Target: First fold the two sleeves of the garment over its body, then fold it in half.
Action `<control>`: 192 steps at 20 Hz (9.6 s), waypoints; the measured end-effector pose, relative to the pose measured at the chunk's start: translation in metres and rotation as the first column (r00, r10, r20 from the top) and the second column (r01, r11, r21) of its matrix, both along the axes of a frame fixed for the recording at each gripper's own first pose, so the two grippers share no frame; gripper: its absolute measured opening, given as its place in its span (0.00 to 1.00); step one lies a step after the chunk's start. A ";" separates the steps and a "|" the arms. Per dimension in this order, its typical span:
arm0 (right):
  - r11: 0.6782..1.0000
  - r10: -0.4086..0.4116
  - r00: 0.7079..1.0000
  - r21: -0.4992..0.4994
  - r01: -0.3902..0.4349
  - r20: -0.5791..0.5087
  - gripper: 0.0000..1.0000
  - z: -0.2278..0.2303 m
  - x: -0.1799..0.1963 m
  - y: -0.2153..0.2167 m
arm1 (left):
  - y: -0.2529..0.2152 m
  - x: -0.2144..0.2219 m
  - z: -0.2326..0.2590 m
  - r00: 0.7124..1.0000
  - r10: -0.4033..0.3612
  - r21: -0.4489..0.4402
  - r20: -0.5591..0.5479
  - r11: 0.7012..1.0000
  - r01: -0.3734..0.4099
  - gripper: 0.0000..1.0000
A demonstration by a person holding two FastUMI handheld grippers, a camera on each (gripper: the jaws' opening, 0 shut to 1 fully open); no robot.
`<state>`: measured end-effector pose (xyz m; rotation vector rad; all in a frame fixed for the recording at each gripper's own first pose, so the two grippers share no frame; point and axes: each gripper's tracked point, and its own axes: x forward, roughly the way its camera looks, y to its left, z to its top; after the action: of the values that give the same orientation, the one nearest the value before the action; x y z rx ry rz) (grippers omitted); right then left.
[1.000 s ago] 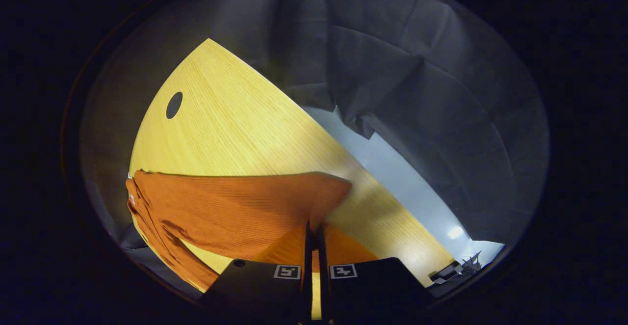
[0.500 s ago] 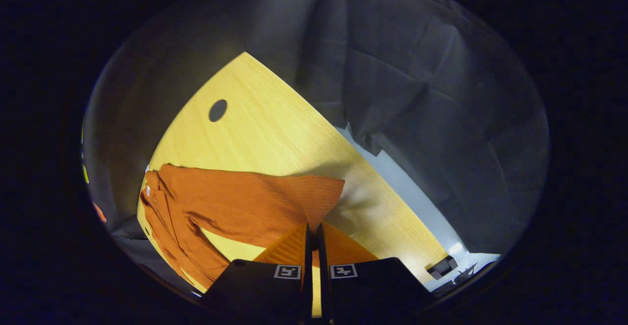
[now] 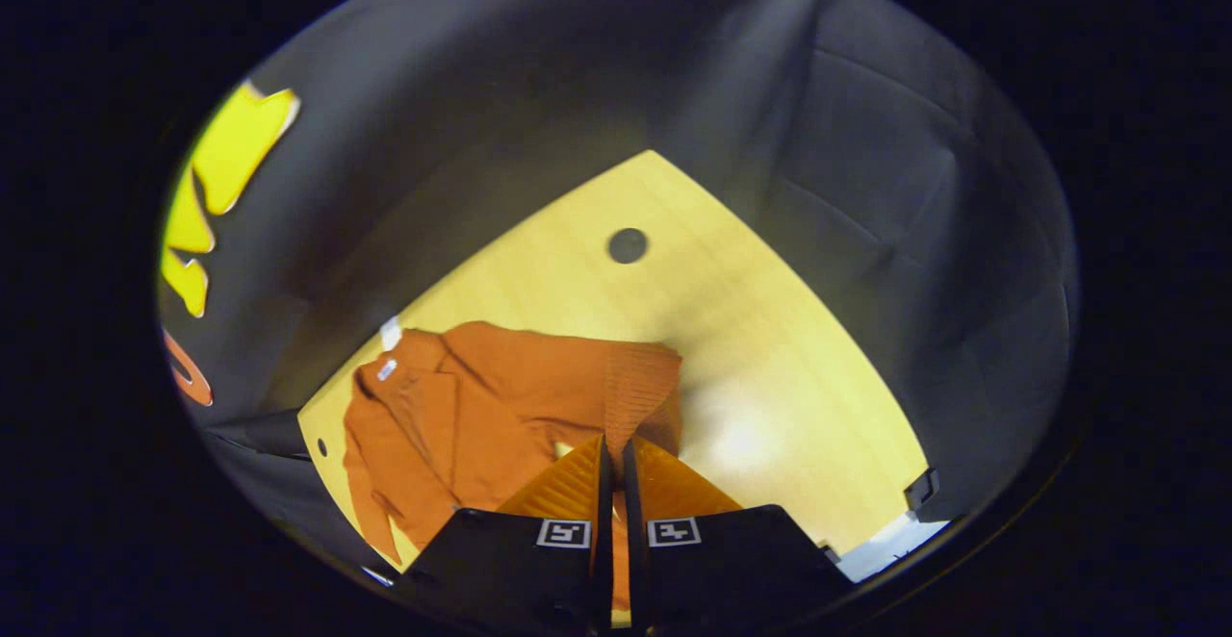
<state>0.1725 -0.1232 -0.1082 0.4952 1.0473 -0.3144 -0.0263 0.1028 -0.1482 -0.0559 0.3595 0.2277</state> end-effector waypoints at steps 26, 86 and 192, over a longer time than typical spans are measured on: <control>0.879 0.476 0.877 0.010 -0.476 -0.062 0.11 -0.108 0.082 0.477 | 0.183 -0.043 -0.129 0.953 0.219 -0.265 -0.210 0.925 -0.272 1.00; 0.989 0.137 0.988 -0.047 -0.140 -0.067 0.97 -0.076 -0.302 -0.012 | 0.229 0.068 -0.250 0.501 -0.018 -0.376 -0.865 0.684 -0.625 0.07; 0.687 0.698 0.699 0.418 -0.595 -0.154 0.93 -0.200 -0.296 0.025 | 0.034 -0.119 -0.181 0.355 -0.802 -0.805 -0.481 0.564 0.182 0.93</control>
<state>-0.1235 -0.0984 -0.3079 0.3434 1.5242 0.4684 -0.1456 0.1363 -0.3296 -0.5293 1.4253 -0.6307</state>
